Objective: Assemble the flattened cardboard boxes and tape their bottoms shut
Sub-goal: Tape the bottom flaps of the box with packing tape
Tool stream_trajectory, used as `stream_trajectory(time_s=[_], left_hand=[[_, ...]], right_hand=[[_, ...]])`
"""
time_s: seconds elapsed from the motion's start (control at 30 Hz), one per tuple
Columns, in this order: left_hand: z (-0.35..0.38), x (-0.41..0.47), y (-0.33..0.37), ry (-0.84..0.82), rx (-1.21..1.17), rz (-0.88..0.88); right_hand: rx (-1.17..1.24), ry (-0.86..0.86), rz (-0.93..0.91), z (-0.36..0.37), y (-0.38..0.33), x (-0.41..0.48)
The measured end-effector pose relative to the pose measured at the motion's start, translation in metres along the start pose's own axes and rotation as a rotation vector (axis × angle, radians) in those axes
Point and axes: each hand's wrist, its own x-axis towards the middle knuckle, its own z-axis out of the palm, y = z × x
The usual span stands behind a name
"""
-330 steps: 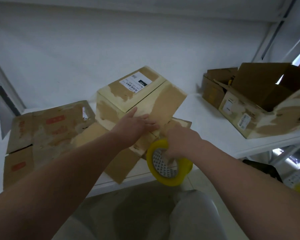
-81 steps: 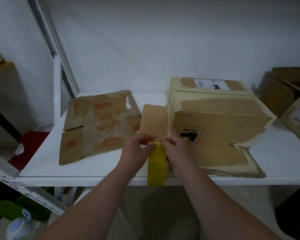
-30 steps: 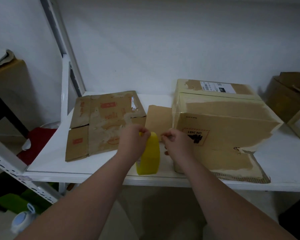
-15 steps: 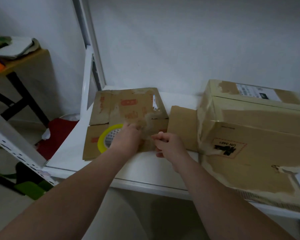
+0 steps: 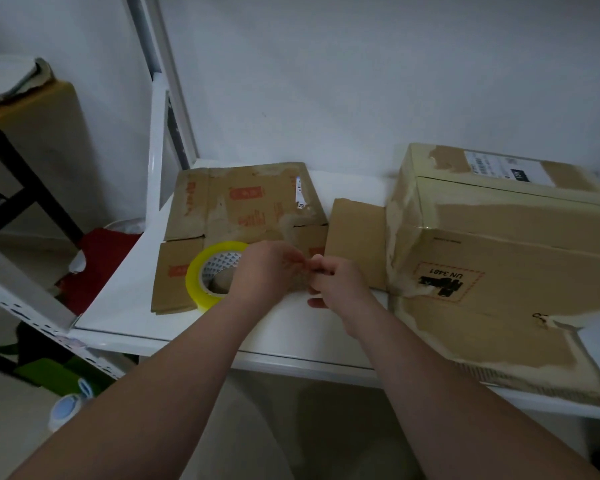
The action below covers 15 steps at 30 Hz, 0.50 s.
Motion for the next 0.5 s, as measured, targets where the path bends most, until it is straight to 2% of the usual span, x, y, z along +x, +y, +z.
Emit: stream_trajectory(time_s=[0.13, 0.2, 0.37, 0.5], left_hand=[[0.002, 0.001, -0.002, 0.003, -0.006, 0.020], [0.005, 0.001, -0.002, -0.024, -0.114, -0.047], [0.012, 0.001, 0.004, -0.136, -0.963, -0.466], [0.011, 0.003, 0.018, -0.184, -1.234, -0.567]], right_hand=[[0.096, -0.008, 0.050, -0.004, -0.002, -0.004], [0.156, -0.021, 0.069, -0.006, -0.005, -0.005], [0.147, 0.001, -0.002, -0.013, -0.007, -0.012], [0.095, 0.024, -0.097, -0.024, -0.012, -0.019]])
